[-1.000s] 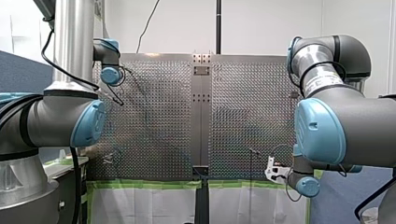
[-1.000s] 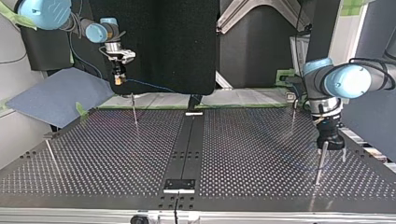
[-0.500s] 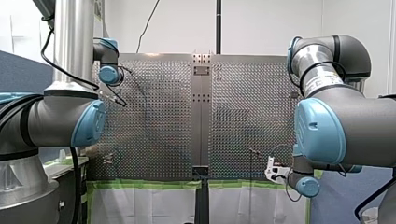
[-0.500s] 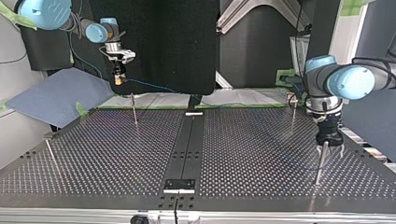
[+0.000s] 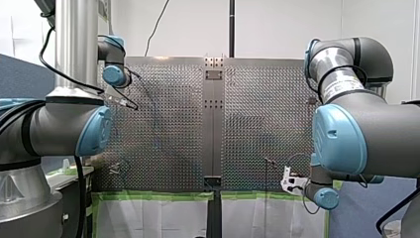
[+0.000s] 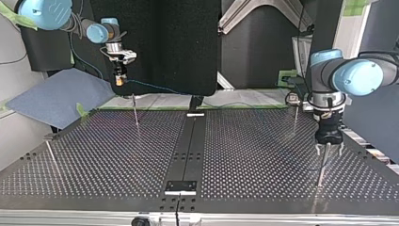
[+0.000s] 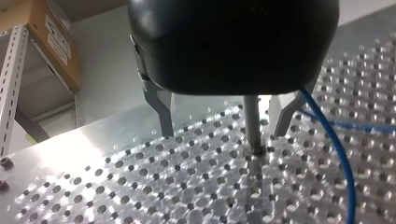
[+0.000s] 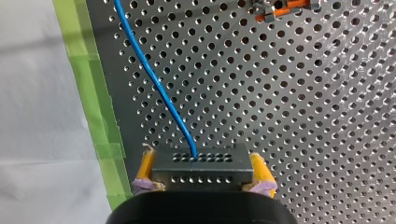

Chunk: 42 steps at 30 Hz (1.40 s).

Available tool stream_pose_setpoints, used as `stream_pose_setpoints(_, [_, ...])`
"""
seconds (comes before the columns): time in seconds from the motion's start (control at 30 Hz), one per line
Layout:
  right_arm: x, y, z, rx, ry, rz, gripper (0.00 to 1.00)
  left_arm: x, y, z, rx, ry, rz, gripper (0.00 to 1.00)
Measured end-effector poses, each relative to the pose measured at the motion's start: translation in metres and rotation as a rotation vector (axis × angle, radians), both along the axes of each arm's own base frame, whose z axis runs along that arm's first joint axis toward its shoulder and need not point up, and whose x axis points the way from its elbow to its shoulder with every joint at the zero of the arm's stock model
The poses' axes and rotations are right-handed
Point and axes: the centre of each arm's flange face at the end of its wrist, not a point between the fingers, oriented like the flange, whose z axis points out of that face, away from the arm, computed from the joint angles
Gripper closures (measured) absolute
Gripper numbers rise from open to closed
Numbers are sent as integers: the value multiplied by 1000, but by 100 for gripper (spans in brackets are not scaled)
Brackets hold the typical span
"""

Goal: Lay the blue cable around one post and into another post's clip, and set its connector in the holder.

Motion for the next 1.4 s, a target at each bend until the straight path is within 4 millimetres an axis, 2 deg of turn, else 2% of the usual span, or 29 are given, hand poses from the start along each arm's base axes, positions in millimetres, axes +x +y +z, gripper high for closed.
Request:
stream_pose_setpoints(0.2, [0, 0, 0, 0, 0, 0, 100, -4, -1, -1, -55, 0, -8, 0])
stream_pose_setpoints(0.57, [1, 0, 0, 0, 0, 2, 100, -10, 6, -15, -140, 10, 24, 0])
stream_pose_setpoints(0.9, [1, 0, 0, 0, 0, 2, 100, -10, -2, -15, -205, -20, -37, 0])
stream_pose_setpoints(1.13, [1, 1, 0, -1, 2, 3, 100, -20, -8, -12, -249, -61, -77, 0])
stream_pose_setpoints(1.4, [3, 1, 0, -1, 3, 5, 100, -25, -8, -12, -223, -62, -63, 0])
